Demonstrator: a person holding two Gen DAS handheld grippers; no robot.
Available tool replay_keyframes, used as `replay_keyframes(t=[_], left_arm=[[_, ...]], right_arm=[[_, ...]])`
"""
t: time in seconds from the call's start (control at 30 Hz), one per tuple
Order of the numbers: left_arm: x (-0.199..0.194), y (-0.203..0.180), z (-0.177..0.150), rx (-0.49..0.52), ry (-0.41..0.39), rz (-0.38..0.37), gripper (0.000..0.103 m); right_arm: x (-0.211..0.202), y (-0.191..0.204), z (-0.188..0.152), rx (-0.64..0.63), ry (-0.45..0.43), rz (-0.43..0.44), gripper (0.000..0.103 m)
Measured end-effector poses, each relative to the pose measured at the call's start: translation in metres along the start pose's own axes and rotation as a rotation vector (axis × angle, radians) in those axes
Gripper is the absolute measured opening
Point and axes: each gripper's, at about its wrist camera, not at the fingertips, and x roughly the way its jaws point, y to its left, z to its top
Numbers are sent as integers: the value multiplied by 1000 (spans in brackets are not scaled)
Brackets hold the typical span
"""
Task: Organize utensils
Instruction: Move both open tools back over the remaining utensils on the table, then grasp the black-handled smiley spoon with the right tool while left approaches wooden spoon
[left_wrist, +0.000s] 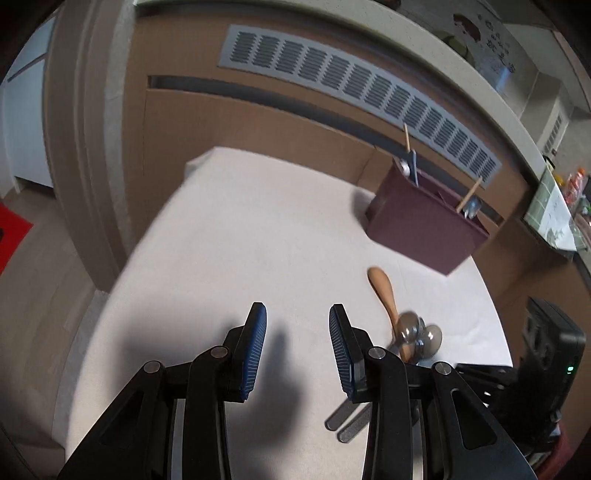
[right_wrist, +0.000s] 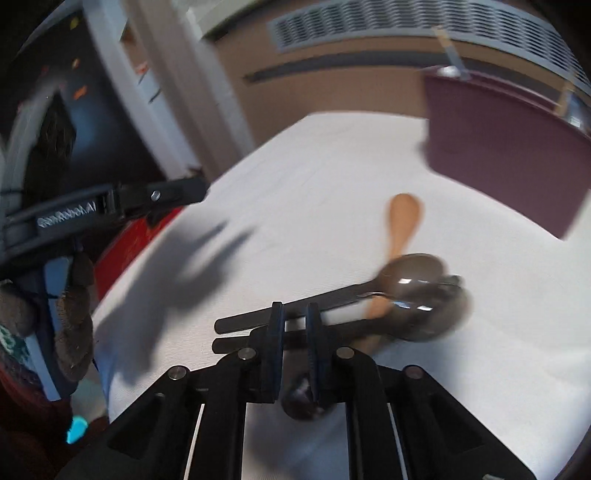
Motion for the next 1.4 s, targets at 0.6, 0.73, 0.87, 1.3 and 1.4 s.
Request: replay_keyframes(t=[0.6, 0.73, 0.87, 1.3, 1.4], left_arm=[[60, -75, -33, 188, 201, -131, 37], [61, -79, -36, 253, 174, -62, 37], [59, -70, -31, 263, 143, 18, 37], [56, -32, -18, 172, 127, 47, 37], [52, -31, -17, 163, 126, 22, 37]], right_arm=[[-85, -93, -50, 235, -13, -269, 23], [-68, -76, -44, 231, -14, -178, 23], [-34, -53, -23, 176, 7, -156, 24], [-7, -17, -8, 15, 15, -236, 43], [-9, -7, -18, -85, 31, -277, 43]])
